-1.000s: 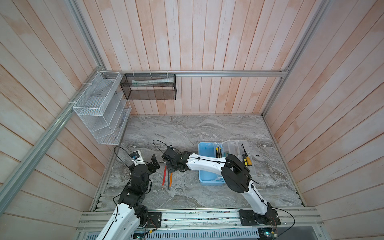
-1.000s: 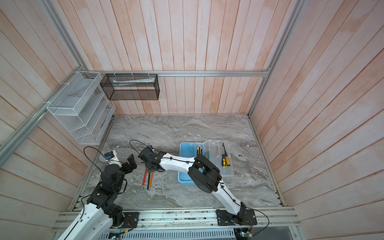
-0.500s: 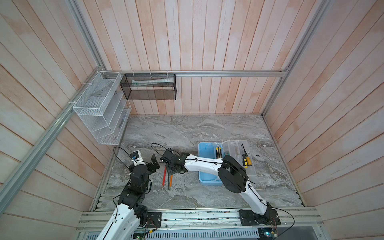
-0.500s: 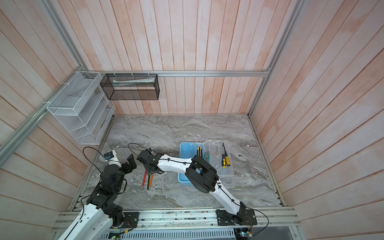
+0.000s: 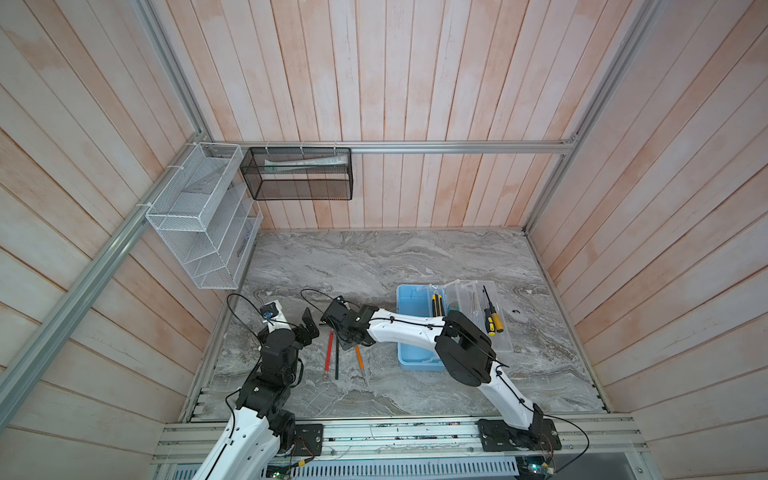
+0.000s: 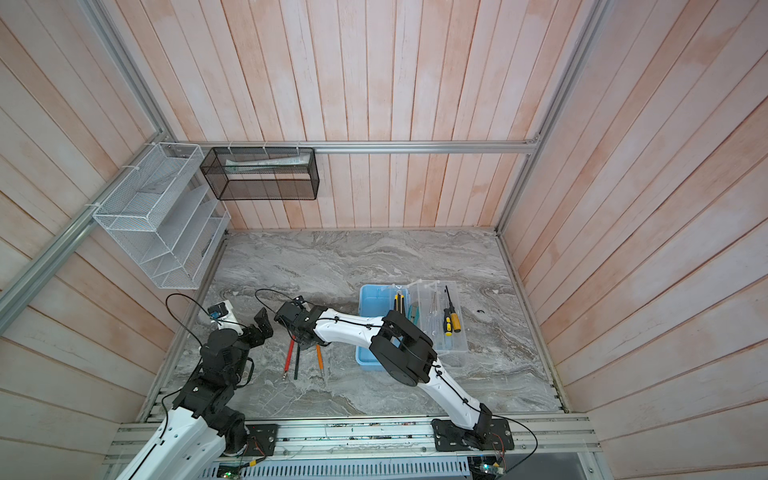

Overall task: Pack the tool kit
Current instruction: 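Lower the right gripper onto the orange-handled hex key and close it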

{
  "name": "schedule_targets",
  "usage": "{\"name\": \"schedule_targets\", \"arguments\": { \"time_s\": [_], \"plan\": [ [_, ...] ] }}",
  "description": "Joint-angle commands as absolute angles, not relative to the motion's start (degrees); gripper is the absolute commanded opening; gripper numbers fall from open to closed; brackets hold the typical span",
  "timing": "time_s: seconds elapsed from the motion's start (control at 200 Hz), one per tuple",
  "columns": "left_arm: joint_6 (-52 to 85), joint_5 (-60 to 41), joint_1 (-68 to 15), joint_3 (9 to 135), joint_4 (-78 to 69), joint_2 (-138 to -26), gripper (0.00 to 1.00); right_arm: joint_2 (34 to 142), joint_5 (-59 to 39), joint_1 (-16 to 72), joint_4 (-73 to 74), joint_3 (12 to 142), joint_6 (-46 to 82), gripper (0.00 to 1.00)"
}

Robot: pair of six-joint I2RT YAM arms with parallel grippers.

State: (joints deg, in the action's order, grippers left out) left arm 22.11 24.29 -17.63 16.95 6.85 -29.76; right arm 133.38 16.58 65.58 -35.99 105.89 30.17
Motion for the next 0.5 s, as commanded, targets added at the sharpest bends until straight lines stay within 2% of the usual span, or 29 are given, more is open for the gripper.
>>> {"name": "schedule_targets", "arguments": {
  "time_s": [0.0, 0.08, 0.26, 0.495],
  "plan": [
    [21.88, 24.08, -17.40, 16.72, 6.86, -29.49, 1.00, 136.11, 16.94, 65.22, -36.72, 108.26, 28.48, 0.13],
    [21.80, 24.08, -17.40, 16.77, 6.81, -29.61, 1.00, 136.54, 16.05, 65.24, -37.09, 108.88, 28.30, 0.14],
    [21.81, 24.04, -17.41, 16.75, 6.73, -29.74, 1.00, 134.28, 14.30, 65.21, -36.17, 104.83, 29.65, 0.28],
    [21.87, 23.99, -17.40, 16.71, 6.77, -29.72, 1.00, 130.06, 11.02, 64.96, -31.26, 96.74, 31.24, 0.31]
  ]
}}
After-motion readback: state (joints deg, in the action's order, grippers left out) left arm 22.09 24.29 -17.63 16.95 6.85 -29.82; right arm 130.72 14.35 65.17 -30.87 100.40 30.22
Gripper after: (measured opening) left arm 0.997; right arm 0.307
